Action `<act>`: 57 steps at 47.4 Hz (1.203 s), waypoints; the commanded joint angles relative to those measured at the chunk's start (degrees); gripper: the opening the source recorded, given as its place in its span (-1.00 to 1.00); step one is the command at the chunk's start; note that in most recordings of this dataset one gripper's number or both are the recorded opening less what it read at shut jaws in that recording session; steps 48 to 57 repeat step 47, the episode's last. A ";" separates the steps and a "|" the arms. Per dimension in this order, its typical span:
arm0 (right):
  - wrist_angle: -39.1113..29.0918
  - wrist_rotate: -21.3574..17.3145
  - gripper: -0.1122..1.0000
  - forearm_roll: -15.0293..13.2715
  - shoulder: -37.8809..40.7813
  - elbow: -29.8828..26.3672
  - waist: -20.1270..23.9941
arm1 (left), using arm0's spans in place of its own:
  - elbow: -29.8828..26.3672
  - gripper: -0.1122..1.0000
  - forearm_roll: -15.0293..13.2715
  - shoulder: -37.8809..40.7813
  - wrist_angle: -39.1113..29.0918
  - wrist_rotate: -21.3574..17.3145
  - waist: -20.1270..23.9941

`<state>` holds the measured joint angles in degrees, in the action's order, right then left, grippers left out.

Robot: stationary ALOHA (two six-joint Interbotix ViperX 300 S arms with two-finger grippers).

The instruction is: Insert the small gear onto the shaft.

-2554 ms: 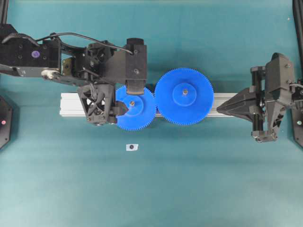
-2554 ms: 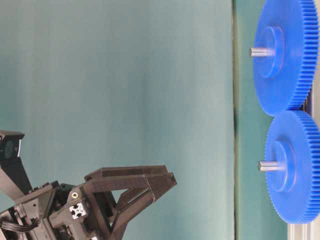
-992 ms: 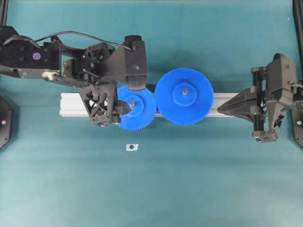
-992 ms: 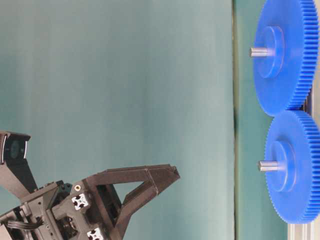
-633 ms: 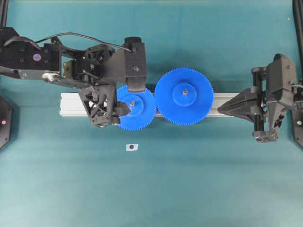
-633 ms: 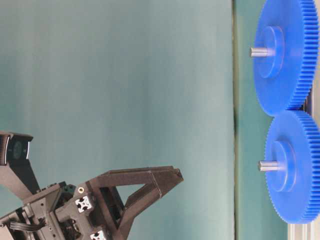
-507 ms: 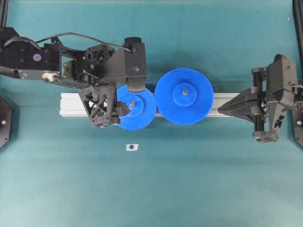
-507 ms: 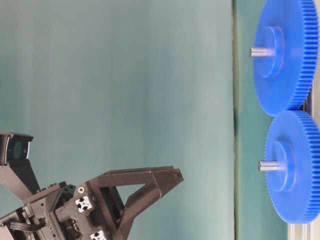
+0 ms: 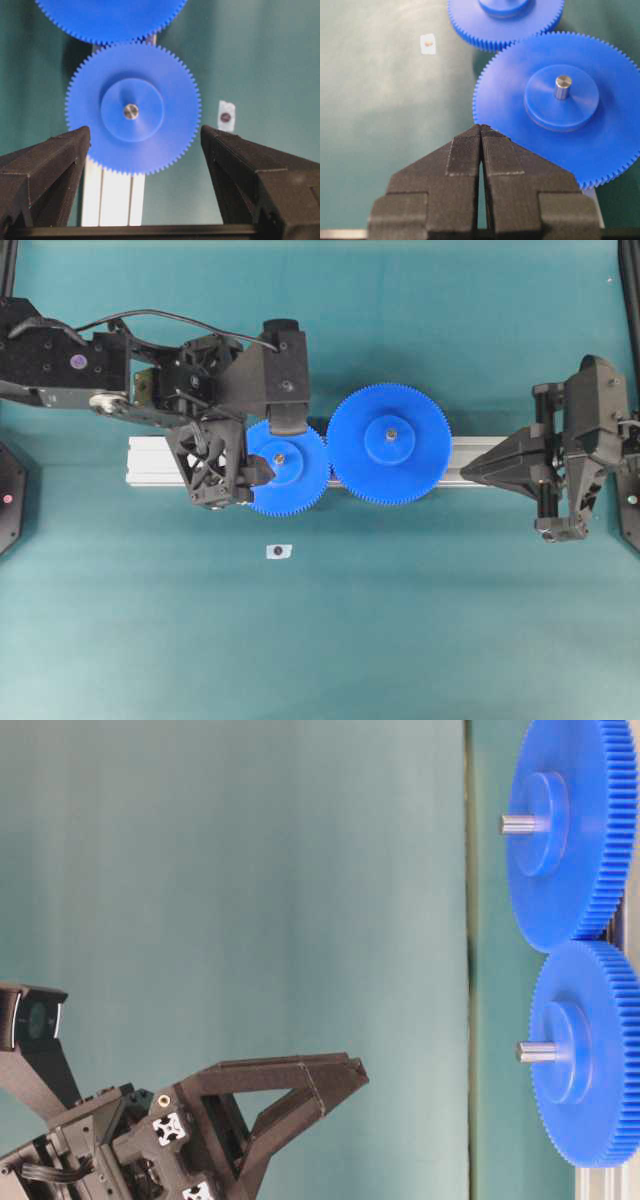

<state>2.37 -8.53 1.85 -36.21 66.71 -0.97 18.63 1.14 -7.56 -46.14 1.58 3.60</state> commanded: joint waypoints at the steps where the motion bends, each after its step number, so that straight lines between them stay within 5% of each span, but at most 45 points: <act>1: 0.62 -0.35 -0.75 0.00 -0.26 -0.53 0.00 | -0.70 0.72 0.09 -0.62 0.18 -0.09 -0.18; 57: 0.62 -0.44 -0.75 0.00 -0.26 -0.53 0.00 | -0.62 0.72 0.09 -0.53 -0.44 -0.09 -0.18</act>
